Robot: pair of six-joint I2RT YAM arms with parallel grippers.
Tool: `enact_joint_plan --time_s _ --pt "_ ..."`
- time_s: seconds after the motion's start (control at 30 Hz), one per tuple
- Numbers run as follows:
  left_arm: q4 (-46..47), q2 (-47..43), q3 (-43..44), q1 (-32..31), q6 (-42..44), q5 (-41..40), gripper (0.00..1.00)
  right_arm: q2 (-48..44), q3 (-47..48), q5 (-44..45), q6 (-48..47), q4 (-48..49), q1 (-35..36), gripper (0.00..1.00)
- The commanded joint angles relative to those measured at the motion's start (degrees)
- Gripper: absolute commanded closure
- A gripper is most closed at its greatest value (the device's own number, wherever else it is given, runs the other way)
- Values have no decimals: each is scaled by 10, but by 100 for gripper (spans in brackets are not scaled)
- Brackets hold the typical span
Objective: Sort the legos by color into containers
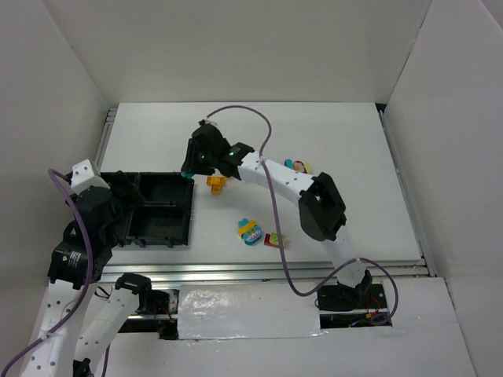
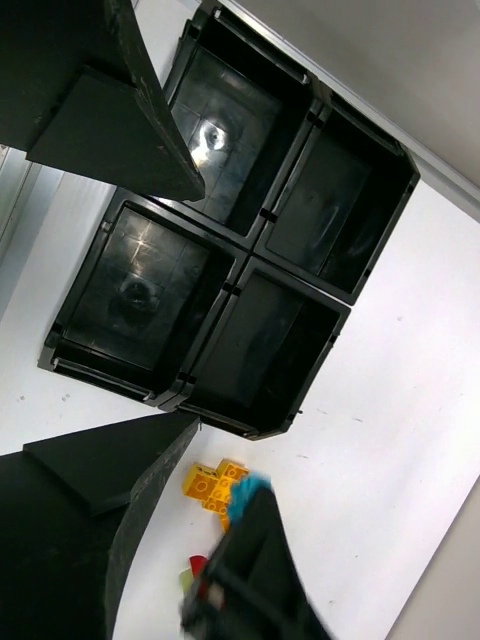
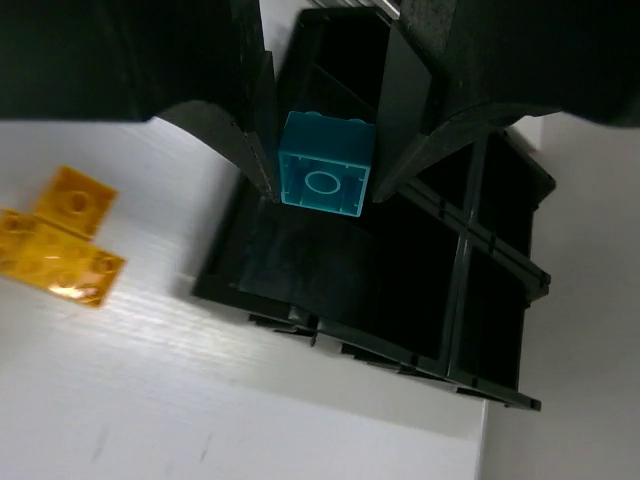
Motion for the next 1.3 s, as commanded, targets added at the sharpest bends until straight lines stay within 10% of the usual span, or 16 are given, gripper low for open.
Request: enact_joint_plan --time_s 0.0,0.2,0.43,0.9,1.27 --pt "17 1 13 3 -2 -5 0 47 46 -42 92 76 19 100" --pt "19 15 14 3 3 10 1 125 94 -88 130 119 33 86" --pt "29 17 10 3 14 31 0 114 121 -84 94 93 37 1" --pt "35 14 8 3 22 50 0 -225 -266 86 -207 33 30 0" --pt "55 34 0 3 46 115 0 -340 -475 50 -284 -23 33 0"
